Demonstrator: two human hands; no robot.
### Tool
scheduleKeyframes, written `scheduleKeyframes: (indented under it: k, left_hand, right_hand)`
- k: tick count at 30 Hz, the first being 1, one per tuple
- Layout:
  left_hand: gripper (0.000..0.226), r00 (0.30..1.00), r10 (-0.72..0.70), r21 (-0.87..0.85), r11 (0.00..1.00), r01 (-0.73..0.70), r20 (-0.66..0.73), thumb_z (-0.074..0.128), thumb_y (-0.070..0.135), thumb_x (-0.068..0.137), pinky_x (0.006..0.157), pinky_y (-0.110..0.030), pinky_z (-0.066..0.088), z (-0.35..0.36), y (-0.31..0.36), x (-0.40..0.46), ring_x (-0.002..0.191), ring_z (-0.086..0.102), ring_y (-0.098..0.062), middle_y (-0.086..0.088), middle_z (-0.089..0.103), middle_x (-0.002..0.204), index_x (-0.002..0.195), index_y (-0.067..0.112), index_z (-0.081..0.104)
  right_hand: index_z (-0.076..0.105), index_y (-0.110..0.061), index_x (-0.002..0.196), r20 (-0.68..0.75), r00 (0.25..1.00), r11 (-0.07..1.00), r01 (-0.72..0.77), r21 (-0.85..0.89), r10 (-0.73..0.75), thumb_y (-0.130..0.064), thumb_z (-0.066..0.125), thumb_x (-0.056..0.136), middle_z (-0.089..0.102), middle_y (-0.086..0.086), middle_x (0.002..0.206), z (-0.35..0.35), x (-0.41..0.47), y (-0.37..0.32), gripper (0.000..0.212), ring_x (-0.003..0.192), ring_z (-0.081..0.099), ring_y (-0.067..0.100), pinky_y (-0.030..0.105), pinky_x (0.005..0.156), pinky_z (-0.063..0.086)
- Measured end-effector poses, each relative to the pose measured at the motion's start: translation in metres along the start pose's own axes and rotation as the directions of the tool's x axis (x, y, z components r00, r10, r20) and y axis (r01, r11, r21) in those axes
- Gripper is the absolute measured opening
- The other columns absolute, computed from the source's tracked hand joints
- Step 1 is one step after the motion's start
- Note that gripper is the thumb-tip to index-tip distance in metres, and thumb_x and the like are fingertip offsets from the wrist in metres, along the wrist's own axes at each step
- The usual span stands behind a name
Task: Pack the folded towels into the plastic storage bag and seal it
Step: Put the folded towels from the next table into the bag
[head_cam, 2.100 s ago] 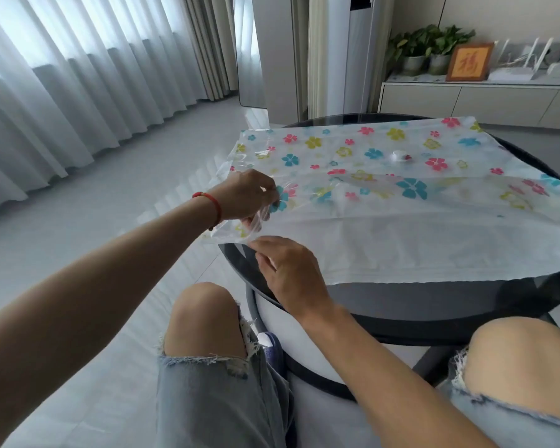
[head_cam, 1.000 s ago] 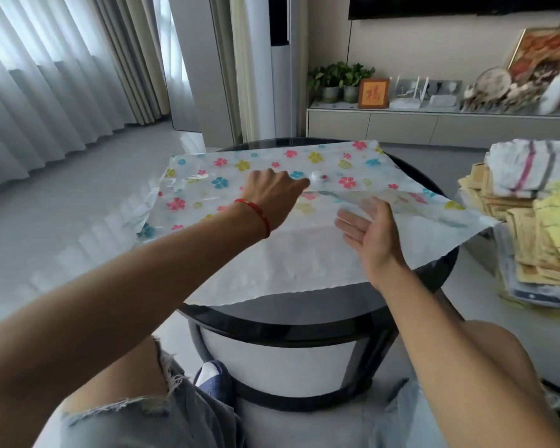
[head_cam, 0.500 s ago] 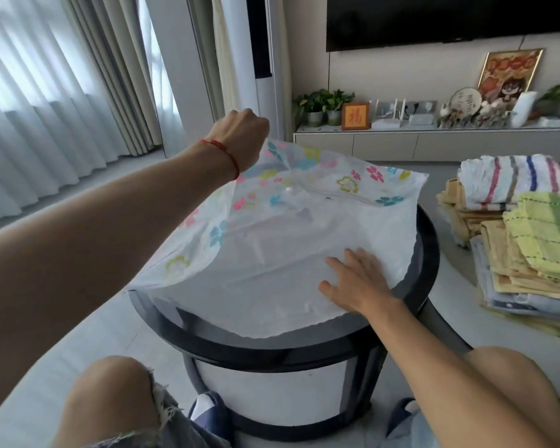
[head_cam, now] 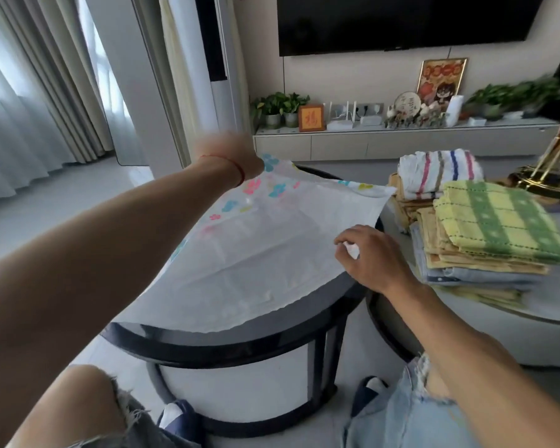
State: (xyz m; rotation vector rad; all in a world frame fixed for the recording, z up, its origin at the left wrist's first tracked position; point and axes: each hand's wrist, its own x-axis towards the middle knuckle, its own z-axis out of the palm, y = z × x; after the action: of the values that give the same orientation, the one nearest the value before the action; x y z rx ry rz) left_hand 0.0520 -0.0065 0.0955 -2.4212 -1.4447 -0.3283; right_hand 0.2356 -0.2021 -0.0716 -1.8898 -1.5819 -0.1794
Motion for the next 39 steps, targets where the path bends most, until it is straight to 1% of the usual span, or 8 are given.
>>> scheduleKeyframes:
  k: [3, 6, 13, 19, 22, 27, 33, 39]
  left_hand:
    - [0.033, 0.999, 0.042, 0.027, 0.999, -0.042, -0.006, 0.052, 0.049, 0.086, 0.069, -0.036, 0.037, 0.005, 0.006, 0.001, 0.088, 0.06, -0.034, -0.009, 0.059, 0.09, 0.101, 0.021, 0.061]
    - [0.04, 0.996, 0.093, 0.071, 0.993, -0.092, -0.008, 0.048, 0.054, 0.089, 0.072, -0.036, 0.037, 0.016, 0.017, 0.0, 0.096, 0.064, -0.034, -0.011, 0.064, 0.099, 0.103, 0.019, 0.063]
    - [0.046, 0.977, 0.2, -0.156, 0.97, -0.186, 0.077, 0.051, 0.023, 0.085, 0.08, -0.039, 0.048, 0.033, 0.047, 0.006, 0.11, 0.061, -0.039, -0.013, 0.061, 0.126, 0.129, 0.034, 0.061]
    - [0.045, 0.959, 0.263, -0.221, 0.947, -0.235, 0.109, 0.047, 0.027, 0.09, 0.088, -0.042, 0.051, 0.044, 0.053, 0.008, 0.113, 0.059, -0.039, -0.013, 0.062, 0.128, 0.132, 0.038, 0.06]
    - [0.038, 0.96, 0.257, -0.232, 0.946, -0.227, 0.111, 0.046, 0.032, 0.093, 0.089, -0.045, 0.054, 0.045, 0.053, 0.01, 0.11, 0.06, -0.041, -0.014, 0.064, 0.123, 0.126, 0.033, 0.065]
    - [0.038, 0.974, 0.219, -0.237, 0.951, -0.2, 0.059, 0.045, 0.045, 0.098, 0.089, -0.044, 0.052, 0.039, 0.054, 0.013, 0.11, 0.06, -0.042, -0.015, 0.065, 0.123, 0.127, 0.028, 0.065]
    - [0.04, 0.985, 0.163, -0.315, 0.939, -0.14, 0.05, 0.042, 0.04, 0.1, 0.077, -0.039, 0.048, 0.019, 0.045, 0.015, 0.099, 0.061, -0.04, -0.017, 0.066, 0.11, 0.119, 0.016, 0.068]
    - [0.037, 0.994, 0.078, -0.425, 0.904, -0.039, 0.076, 0.045, 0.04, 0.1, 0.086, -0.043, 0.054, 0.01, 0.041, 0.013, 0.099, 0.062, -0.04, -0.016, 0.066, 0.111, 0.114, 0.017, 0.07]
  right_hand:
    - [0.072, -0.013, 0.084, -0.273, 0.953, 0.981, -0.164, -0.101, 0.131, -0.026, 0.056, 0.091, 0.072, 0.004, 0.088, -0.056, -0.007, 0.035, 0.021, 0.08, 0.061, 0.022, 0.032, 0.067, 0.048]
    - [0.074, -0.006, 0.094, -0.442, 0.83, 0.856, -0.467, -0.22, 0.339, -0.012, 0.06, 0.097, 0.07, 0.018, 0.105, -0.107, -0.01, 0.083, 0.015, 0.099, 0.06, 0.036, 0.042, 0.084, 0.046]
    - [0.046, -0.004, 0.141, -0.301, 0.42, 0.409, -0.907, -0.102, 0.856, -0.017, 0.059, 0.1, 0.05, 0.028, 0.139, -0.149, -0.006, 0.156, 0.045, 0.127, 0.05, 0.049, 0.055, 0.104, 0.04]
    - [0.06, 0.0, 0.129, -0.111, 0.391, 0.394, -0.919, 0.002, 0.914, -0.017, 0.088, 0.077, 0.066, 0.023, 0.128, -0.172, 0.012, 0.189, 0.062, 0.115, 0.066, 0.038, 0.037, 0.087, 0.053]
    - [0.063, -0.001, 0.13, 0.161, 0.381, 0.337, -0.909, 0.245, 0.911, -0.009, 0.078, 0.083, 0.069, 0.024, 0.121, -0.187, 0.022, 0.195, 0.05, 0.102, 0.071, 0.034, 0.051, 0.095, 0.057]
    - [0.066, -0.011, 0.115, 0.402, 0.584, 0.249, -0.735, 0.631, 0.706, -0.018, 0.062, 0.085, 0.08, 0.017, 0.103, -0.207, 0.025, 0.143, 0.031, 0.078, 0.079, 0.028, 0.039, 0.062, 0.064]
    - [0.072, -0.009, 0.112, 0.499, 0.724, -0.02, -0.559, 0.829, 0.477, -0.018, 0.061, 0.069, 0.079, 0.017, 0.103, -0.153, 0.012, 0.049, 0.044, 0.082, 0.078, 0.035, 0.045, 0.062, 0.064]
    - [0.072, 0.0, 0.113, 0.695, 0.66, -0.332, -0.612, 0.718, 0.286, -0.007, 0.049, 0.078, 0.077, 0.026, 0.103, -0.009, 0.048, -0.031, 0.043, 0.081, 0.077, 0.041, 0.046, 0.058, 0.063]
